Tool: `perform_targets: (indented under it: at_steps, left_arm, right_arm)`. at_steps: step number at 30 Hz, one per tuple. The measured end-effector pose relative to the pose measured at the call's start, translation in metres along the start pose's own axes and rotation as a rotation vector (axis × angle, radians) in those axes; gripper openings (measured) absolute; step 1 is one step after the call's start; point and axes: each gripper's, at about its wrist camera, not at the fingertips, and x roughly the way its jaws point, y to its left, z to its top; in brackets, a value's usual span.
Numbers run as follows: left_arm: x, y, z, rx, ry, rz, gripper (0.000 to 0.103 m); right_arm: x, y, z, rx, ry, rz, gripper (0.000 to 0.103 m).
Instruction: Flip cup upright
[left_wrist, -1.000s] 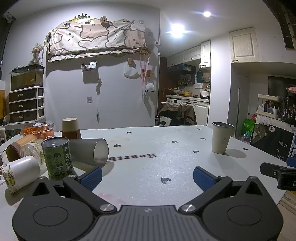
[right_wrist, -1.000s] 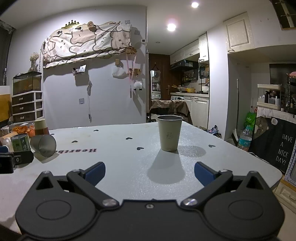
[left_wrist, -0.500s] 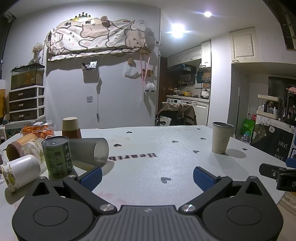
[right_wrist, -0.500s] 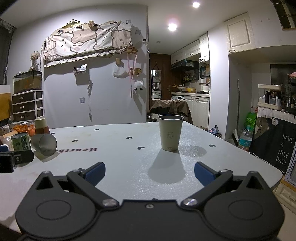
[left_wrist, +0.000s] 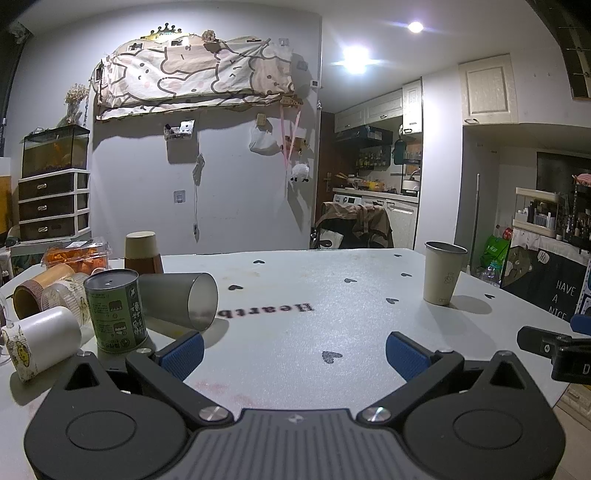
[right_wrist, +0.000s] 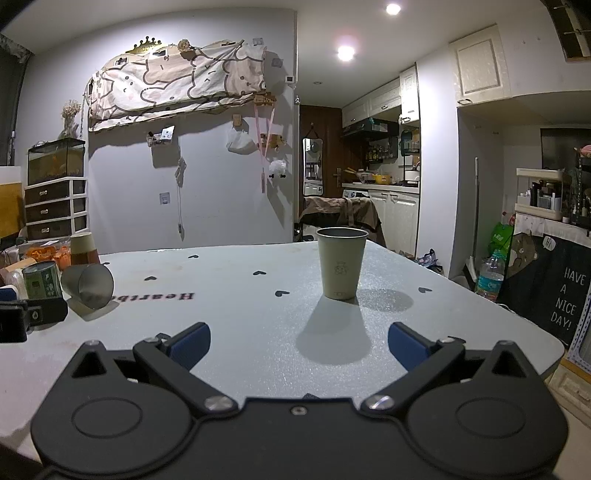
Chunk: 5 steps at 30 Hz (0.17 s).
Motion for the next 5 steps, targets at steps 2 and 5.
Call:
perform_targets:
  at_steps: [2, 5]
  left_arm:
    - [0.0000, 0.0001, 0.0001, 0.000, 0.000, -0.002, 0.103]
    - [0.0008, -0.0001, -0.0035, -0.002, 0.005, 0.000, 0.103]
  right_arm:
    - [-0.0001, 0.0001, 0.0001, 0.001, 0.000, 0.000, 0.103]
    - [-0.0003, -0.0002, -0.0002, 0.000, -0.001, 0.000, 0.103]
